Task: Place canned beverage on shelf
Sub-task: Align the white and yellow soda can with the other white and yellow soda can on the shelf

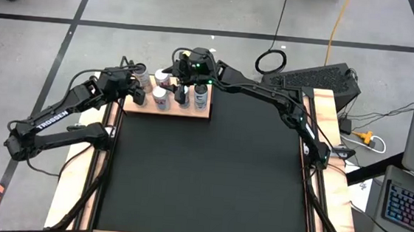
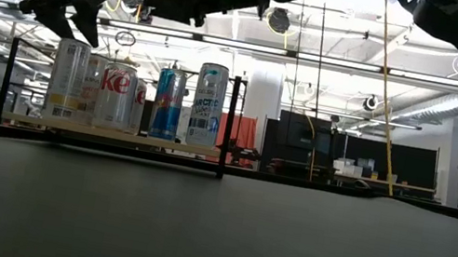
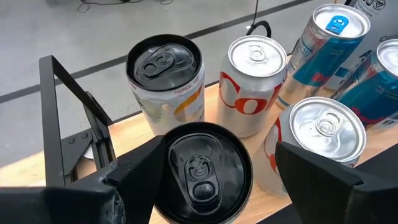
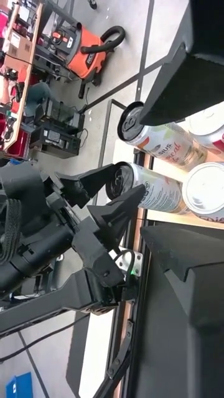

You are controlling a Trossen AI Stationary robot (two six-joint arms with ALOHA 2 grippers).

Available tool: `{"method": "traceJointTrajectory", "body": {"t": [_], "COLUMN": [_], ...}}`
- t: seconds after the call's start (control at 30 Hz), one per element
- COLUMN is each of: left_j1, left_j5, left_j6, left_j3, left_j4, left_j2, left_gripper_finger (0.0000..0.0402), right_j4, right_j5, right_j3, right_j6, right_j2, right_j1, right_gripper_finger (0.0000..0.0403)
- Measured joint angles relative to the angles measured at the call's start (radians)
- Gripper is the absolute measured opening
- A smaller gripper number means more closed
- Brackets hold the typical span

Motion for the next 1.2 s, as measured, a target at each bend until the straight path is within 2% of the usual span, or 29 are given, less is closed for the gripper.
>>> {"method": "traceJointTrajectory", "body": {"t": [0.4, 0.57, 1.2], "left_j1": [0.000, 0.000, 0.000], "left_j5": [0.020, 0.076, 0.078], "left_j6": [0.027, 0.047, 0.077], "left_j3": [0.000, -0.001, -0.002], "left_j4": [0.005, 0.041, 0.077], "left_j2": [0.001, 0.002, -0.003], "left_gripper_finger": [0.0308, 0.0308, 0.0308], "right_j4": [-0.030, -0.028, -0.035], "right_j5": [0.000, 0.000, 0.000], "right_j3": [0.000, 0.000, 0.000], "right_j6": [0.002, 0.009, 0.009], "right_j2": [0.000, 0.000, 0.001], "right_j1": [-0.011, -0.017, -0.024], "right_gripper_finger": [0.0258, 0.0258, 0.0258]}}
